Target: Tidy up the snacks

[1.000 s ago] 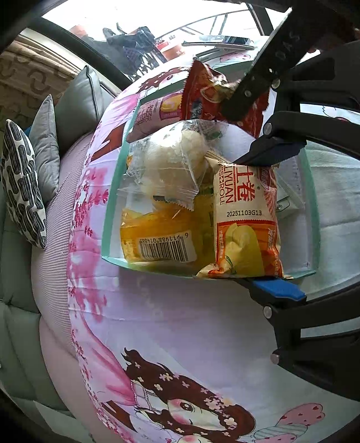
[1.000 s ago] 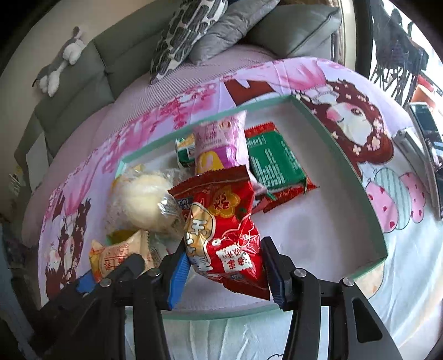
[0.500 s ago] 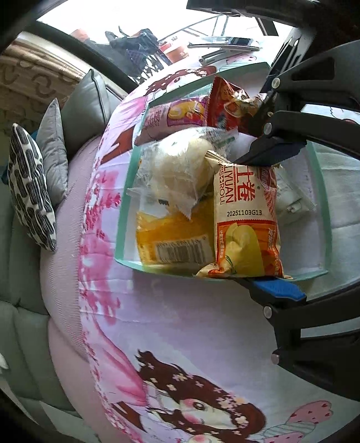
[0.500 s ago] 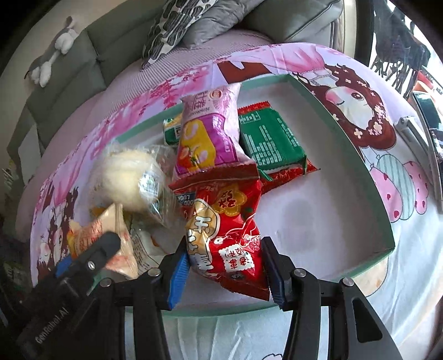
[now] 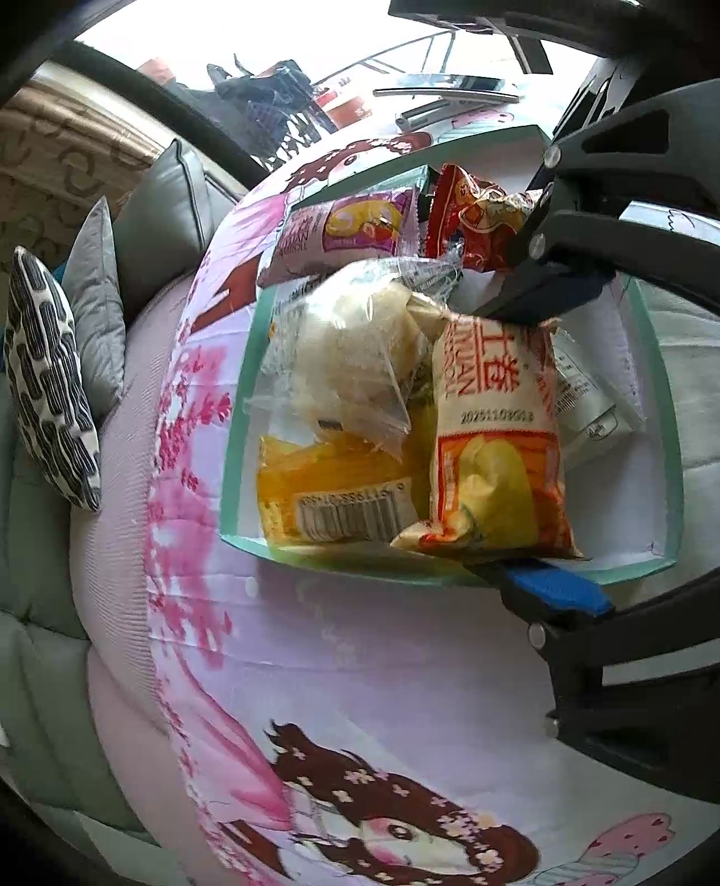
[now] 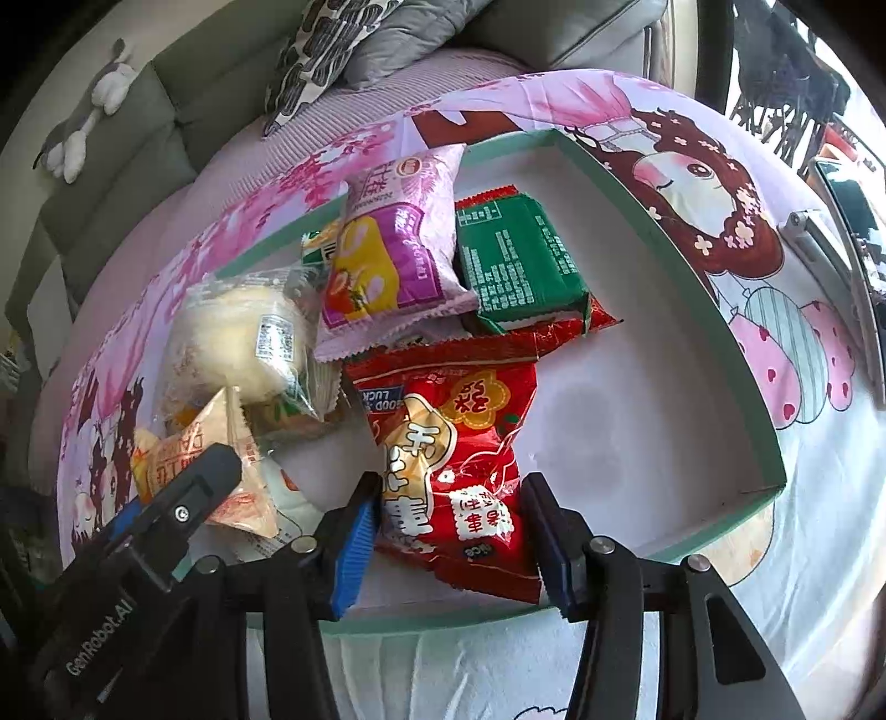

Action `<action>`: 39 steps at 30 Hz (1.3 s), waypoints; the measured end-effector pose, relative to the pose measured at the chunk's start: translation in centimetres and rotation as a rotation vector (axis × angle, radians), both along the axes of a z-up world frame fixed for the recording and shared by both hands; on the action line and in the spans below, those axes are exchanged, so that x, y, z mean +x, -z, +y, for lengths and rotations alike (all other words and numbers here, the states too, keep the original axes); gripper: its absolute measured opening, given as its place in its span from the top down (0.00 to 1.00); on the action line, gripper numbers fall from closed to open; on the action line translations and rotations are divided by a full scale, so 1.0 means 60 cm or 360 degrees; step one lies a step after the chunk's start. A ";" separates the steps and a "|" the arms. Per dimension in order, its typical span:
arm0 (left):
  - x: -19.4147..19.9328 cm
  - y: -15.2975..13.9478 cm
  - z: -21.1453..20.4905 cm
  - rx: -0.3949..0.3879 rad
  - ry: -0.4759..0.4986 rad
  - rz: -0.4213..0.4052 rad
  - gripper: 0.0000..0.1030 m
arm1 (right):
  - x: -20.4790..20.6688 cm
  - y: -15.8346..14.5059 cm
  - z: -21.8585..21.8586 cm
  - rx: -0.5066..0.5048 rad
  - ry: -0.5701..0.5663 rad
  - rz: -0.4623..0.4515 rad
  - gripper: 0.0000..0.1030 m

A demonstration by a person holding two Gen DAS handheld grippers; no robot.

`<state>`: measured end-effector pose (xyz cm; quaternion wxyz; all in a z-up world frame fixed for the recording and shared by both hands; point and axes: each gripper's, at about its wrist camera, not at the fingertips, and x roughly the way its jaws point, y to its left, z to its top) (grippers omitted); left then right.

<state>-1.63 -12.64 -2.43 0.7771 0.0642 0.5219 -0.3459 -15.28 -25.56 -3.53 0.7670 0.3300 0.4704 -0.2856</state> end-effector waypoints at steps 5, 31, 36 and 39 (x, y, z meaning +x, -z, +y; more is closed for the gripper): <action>0.003 0.002 0.011 -0.0078 -0.0025 0.0095 0.12 | 0.004 0.002 0.002 -0.0006 -0.0017 -0.0001 0.41; 0.027 -0.065 0.089 0.0156 -0.0387 -0.0404 0.00 | 0.012 -0.043 0.008 -0.0247 -0.0039 -0.0162 0.00; 0.029 -0.063 0.103 0.0386 -0.0529 -0.0487 0.00 | 0.014 -0.055 0.020 -0.0323 -0.0070 -0.0188 0.00; 0.023 -0.064 0.109 0.0444 -0.0553 -0.0504 0.00 | 0.018 -0.063 0.030 -0.0362 -0.0094 -0.0197 0.00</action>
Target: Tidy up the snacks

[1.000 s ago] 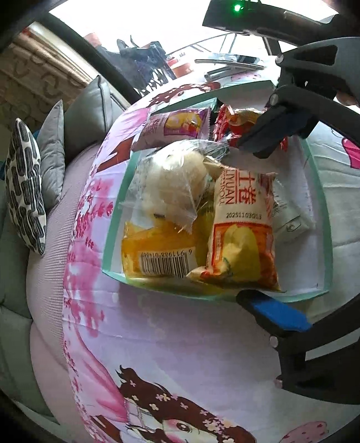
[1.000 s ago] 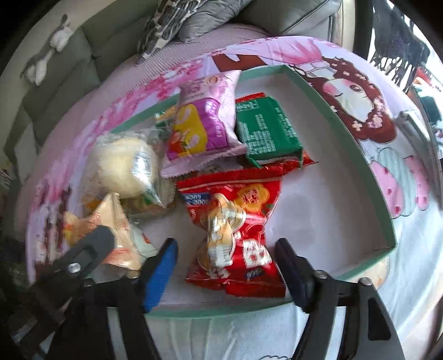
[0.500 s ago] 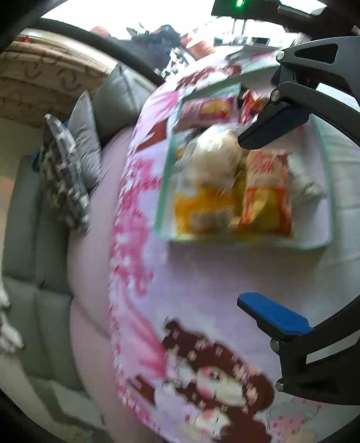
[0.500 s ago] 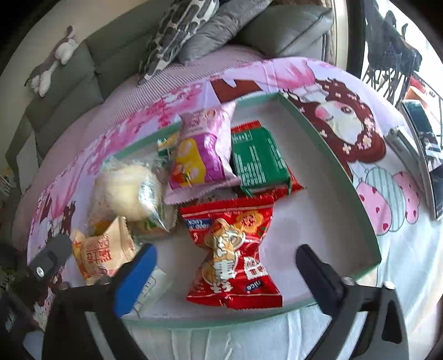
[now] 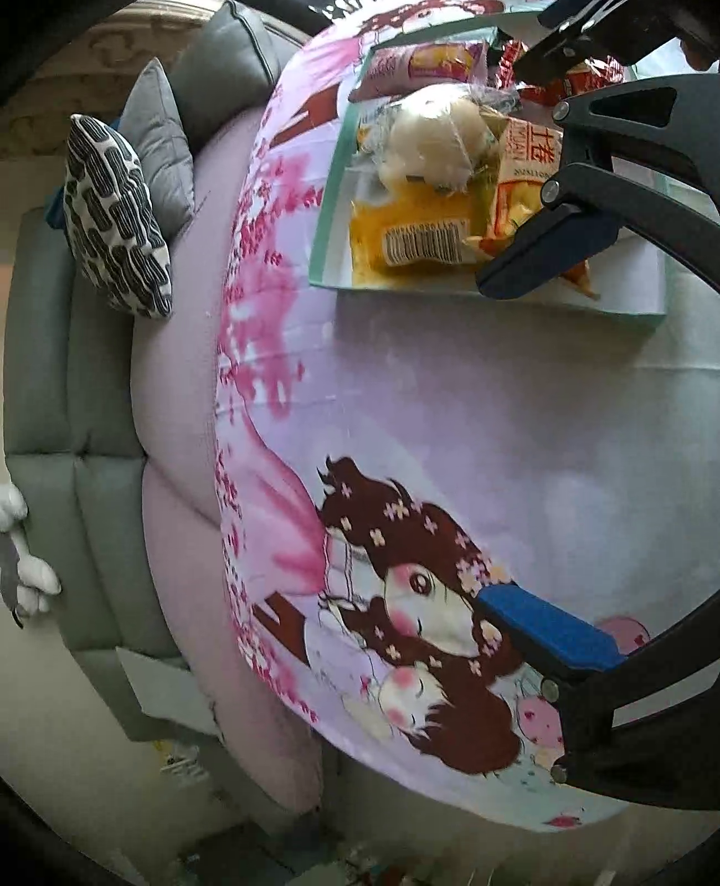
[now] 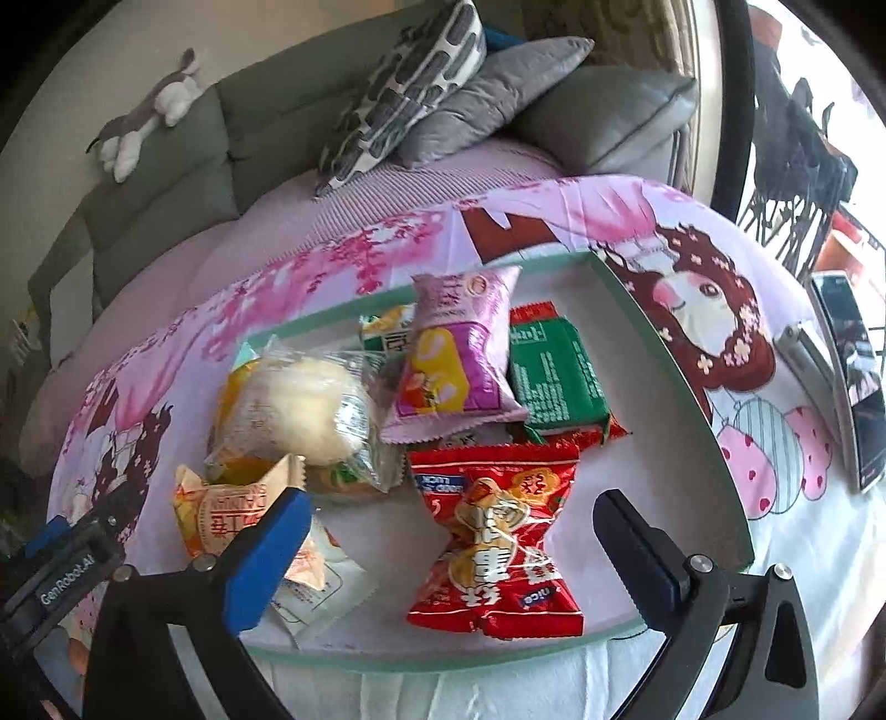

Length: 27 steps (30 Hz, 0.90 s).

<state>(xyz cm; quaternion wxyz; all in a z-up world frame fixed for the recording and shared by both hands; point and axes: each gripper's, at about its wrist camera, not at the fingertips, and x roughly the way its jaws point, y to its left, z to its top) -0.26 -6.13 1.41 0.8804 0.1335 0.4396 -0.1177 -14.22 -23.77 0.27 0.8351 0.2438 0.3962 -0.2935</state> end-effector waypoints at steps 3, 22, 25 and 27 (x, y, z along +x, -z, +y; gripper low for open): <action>-0.003 0.003 0.003 0.0057 0.0004 0.0021 0.00 | 0.003 -0.008 0.012 -0.0031 -0.0026 -0.0007 0.00; -0.045 0.003 0.055 0.0164 0.0050 0.0115 0.00 | -0.003 -0.033 0.101 -0.0098 -0.0191 0.0066 0.00; -0.045 0.002 0.063 0.0148 0.0038 0.0122 0.00 | -0.006 -0.031 0.104 -0.0096 -0.0194 0.0074 0.00; -0.045 0.001 0.068 0.0136 0.0034 0.0123 0.00 | -0.007 -0.031 0.104 -0.0095 -0.0188 0.0075 0.00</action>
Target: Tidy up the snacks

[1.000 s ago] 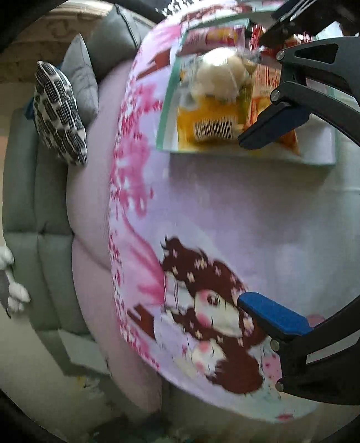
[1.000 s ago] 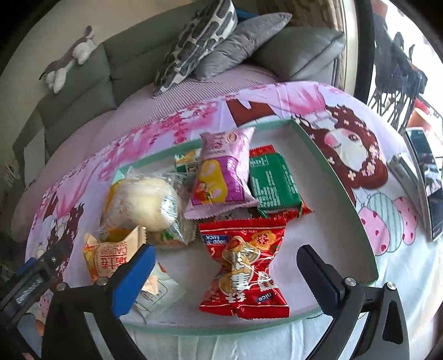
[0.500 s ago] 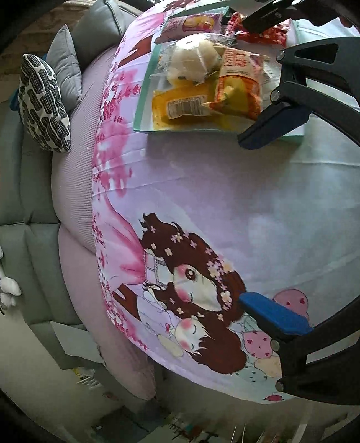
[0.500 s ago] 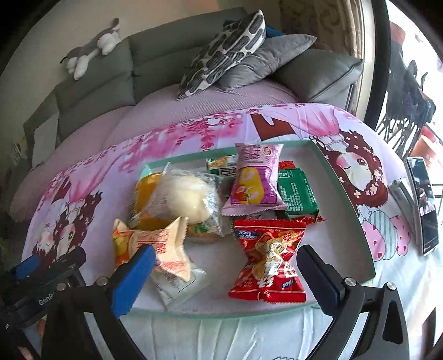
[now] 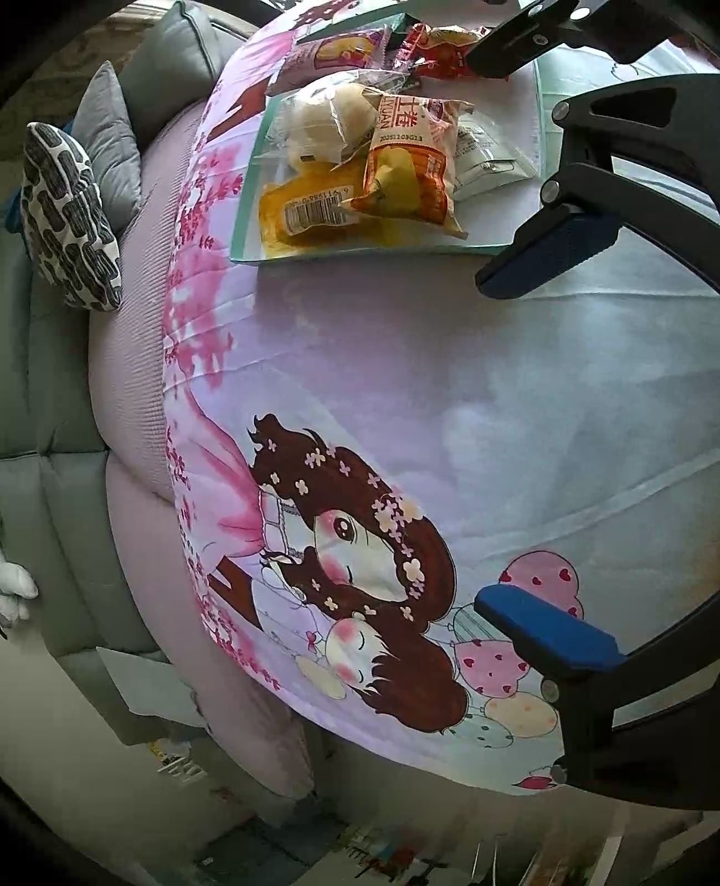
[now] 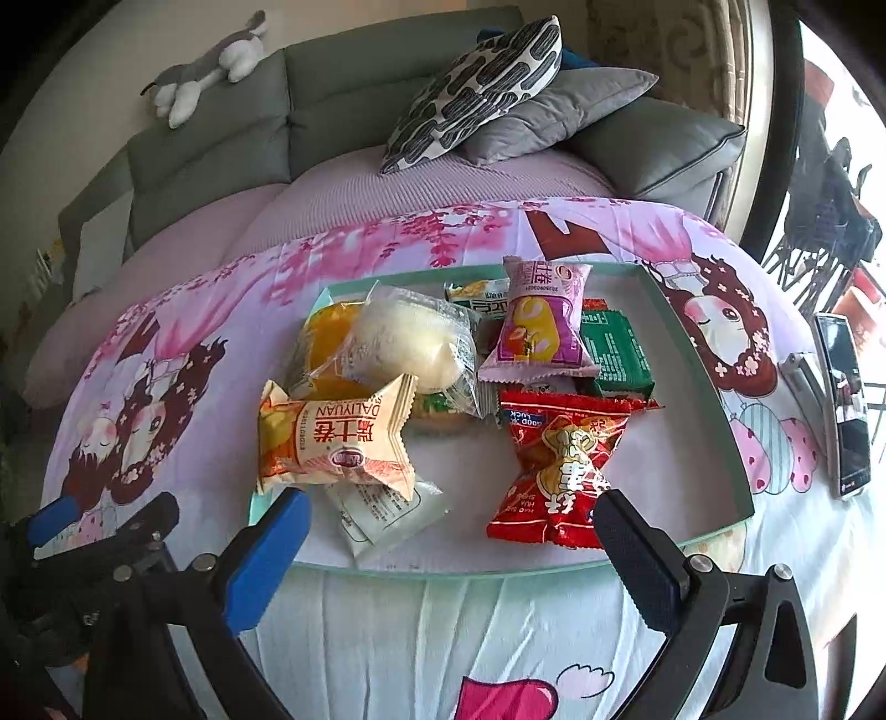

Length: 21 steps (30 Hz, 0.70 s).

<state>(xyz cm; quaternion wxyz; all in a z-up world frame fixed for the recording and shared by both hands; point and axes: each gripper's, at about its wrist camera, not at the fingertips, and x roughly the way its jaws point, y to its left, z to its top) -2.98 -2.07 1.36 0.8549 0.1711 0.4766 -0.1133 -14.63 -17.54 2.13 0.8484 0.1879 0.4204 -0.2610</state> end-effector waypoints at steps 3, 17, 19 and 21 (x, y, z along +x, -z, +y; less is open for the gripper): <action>-0.001 0.000 0.008 -0.0005 -0.0013 0.0001 0.00 | -0.003 0.000 0.000 0.0003 0.0012 -0.0007 0.00; 0.008 0.006 0.018 -0.0022 -0.0058 0.0036 0.00 | -0.001 0.007 -0.003 0.0006 0.0021 0.0017 0.00; 0.011 0.008 0.018 -0.0023 -0.0065 0.0043 0.00 | 0.000 0.009 -0.005 0.0008 0.0024 0.0024 0.00; 0.013 0.012 0.018 -0.0022 -0.0070 0.0056 0.00 | 0.002 0.010 -0.005 0.0005 0.0026 0.0029 0.00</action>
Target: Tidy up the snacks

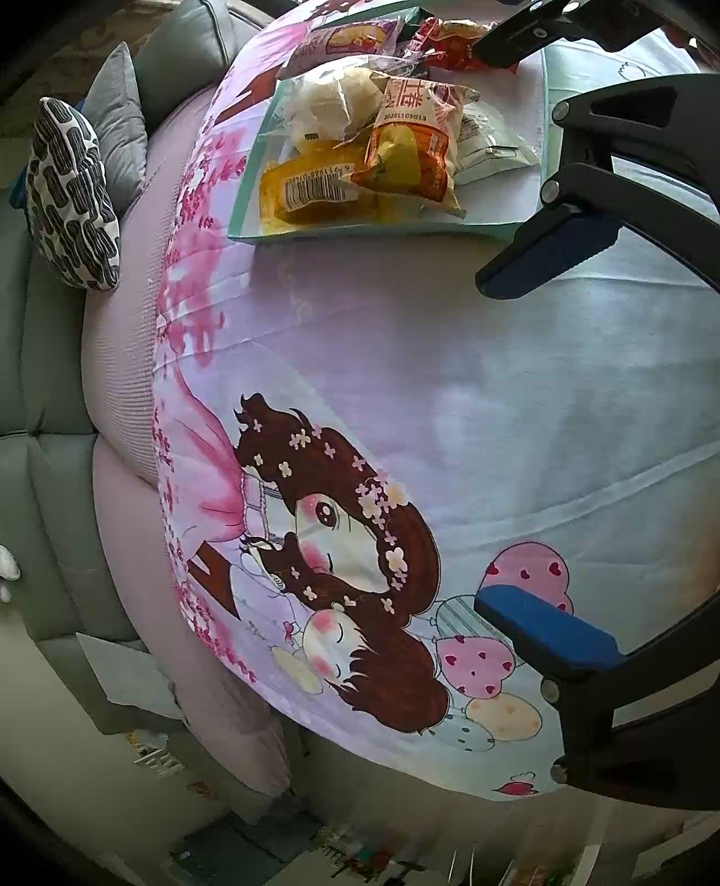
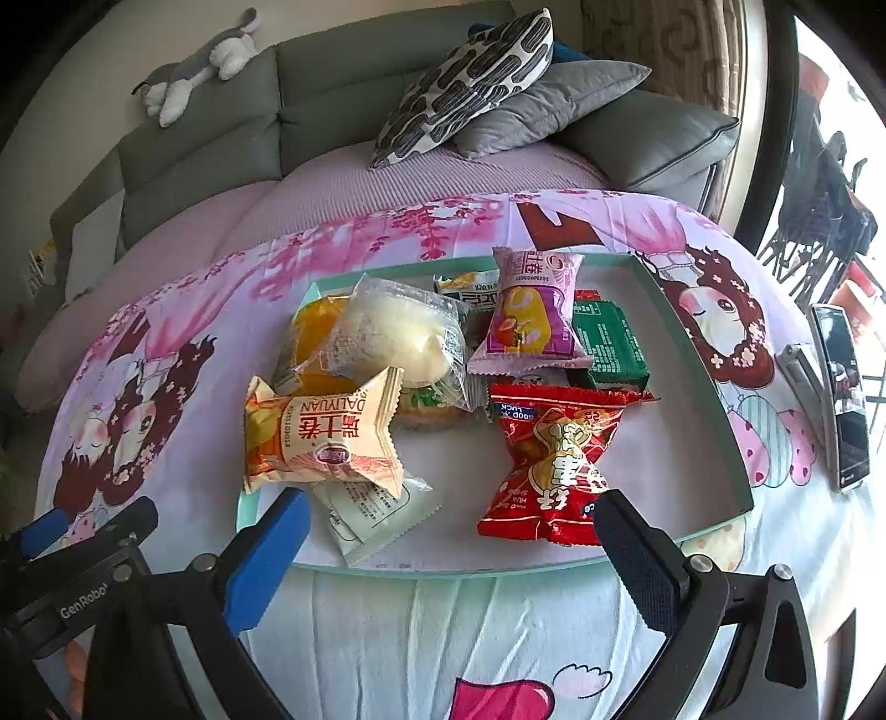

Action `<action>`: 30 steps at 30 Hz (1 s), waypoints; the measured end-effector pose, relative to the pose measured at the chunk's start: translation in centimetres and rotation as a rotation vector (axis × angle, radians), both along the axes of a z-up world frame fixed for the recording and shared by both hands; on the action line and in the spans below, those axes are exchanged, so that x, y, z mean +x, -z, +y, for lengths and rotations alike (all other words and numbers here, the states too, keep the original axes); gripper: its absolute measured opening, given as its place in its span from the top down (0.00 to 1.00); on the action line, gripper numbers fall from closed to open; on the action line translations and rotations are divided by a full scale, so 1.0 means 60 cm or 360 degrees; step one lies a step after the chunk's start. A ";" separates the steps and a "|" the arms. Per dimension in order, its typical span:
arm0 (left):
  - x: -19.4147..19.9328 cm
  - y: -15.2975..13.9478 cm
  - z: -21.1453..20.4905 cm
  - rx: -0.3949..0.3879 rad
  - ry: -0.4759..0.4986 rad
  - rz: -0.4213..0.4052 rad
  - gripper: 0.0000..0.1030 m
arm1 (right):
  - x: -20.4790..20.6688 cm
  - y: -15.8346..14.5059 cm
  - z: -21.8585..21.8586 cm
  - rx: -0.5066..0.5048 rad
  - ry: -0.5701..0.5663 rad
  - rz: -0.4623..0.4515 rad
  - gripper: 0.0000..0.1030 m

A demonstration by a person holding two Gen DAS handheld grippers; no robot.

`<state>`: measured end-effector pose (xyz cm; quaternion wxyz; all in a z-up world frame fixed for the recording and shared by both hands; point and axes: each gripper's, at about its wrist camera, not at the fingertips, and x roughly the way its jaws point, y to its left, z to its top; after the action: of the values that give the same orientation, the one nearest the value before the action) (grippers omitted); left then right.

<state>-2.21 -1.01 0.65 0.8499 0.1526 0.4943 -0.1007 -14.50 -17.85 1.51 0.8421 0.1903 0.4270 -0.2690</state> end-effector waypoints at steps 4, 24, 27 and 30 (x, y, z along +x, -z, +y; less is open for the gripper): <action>0.003 0.003 0.000 -0.0004 -0.0010 0.0015 0.00 | 0.004 0.005 0.000 0.0010 -0.0005 0.0021 0.00; 0.005 0.005 -0.001 -0.0010 -0.0021 0.0021 0.00 | 0.005 0.009 -0.001 0.0008 0.0006 0.0041 0.00; 0.007 0.005 0.003 -0.0014 -0.0030 0.0020 0.00 | 0.005 0.008 -0.001 0.0007 0.0005 0.0042 0.00; 0.008 0.005 0.003 -0.0014 -0.0032 0.0018 0.00 | 0.005 0.009 -0.001 0.0009 0.0009 0.0044 0.00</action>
<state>-1.75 -0.81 0.37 0.8486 0.1432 0.5002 -0.0953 -14.20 -17.91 0.99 0.8348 0.1902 0.4389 -0.2727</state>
